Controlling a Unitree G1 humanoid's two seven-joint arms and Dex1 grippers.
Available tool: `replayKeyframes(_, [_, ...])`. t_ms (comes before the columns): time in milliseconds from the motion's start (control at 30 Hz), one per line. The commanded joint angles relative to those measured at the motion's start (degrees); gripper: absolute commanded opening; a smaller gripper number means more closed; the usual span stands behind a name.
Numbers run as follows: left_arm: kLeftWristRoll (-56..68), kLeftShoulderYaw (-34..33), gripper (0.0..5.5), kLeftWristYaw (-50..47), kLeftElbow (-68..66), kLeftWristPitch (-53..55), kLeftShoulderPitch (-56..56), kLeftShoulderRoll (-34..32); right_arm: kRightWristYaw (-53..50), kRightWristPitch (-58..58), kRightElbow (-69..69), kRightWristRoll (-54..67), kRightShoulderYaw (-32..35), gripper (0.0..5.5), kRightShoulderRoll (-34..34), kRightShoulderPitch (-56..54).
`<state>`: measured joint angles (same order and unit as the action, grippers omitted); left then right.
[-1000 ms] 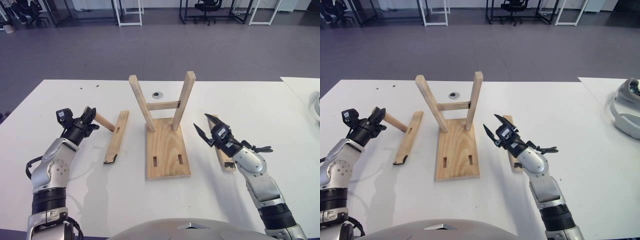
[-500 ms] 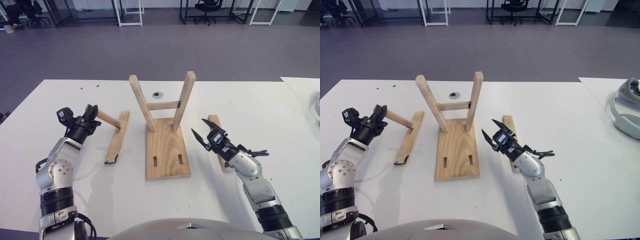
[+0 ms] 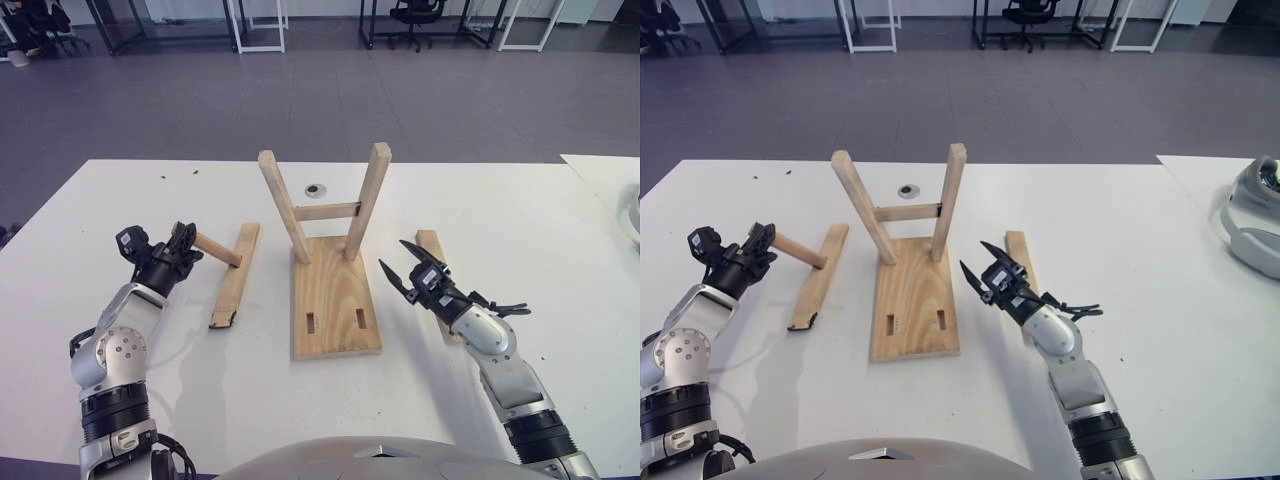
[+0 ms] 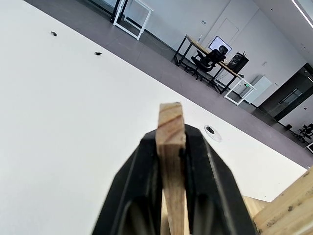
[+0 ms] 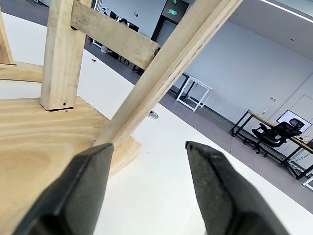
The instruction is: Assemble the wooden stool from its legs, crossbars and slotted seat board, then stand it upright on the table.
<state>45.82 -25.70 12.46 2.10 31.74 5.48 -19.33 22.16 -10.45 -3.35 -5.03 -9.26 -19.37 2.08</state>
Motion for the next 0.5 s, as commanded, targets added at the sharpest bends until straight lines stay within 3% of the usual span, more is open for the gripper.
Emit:
replayKeyframes(33, [-7.0,3.8,0.39,-1.3,-3.3,1.7,-2.3,-2.1,-0.3,-0.6,-0.1,-1.4,-0.5,2.76,-0.2,-0.4])
replayKeyframes(267, [-16.3,10.6,0.40,-0.3,-10.4,-1.1,-9.0,-5.1,-0.3,-0.8,-0.3,-2.3,-0.5,2.76,-0.3,-0.3])
replayKeyframes(500, [-27.7,22.9,0.40,1.3,-15.4,-9.6,-12.0,-9.0,-0.3,-1.4,0.5,-3.5,-0.5,2.76,-1.0,-1.8])
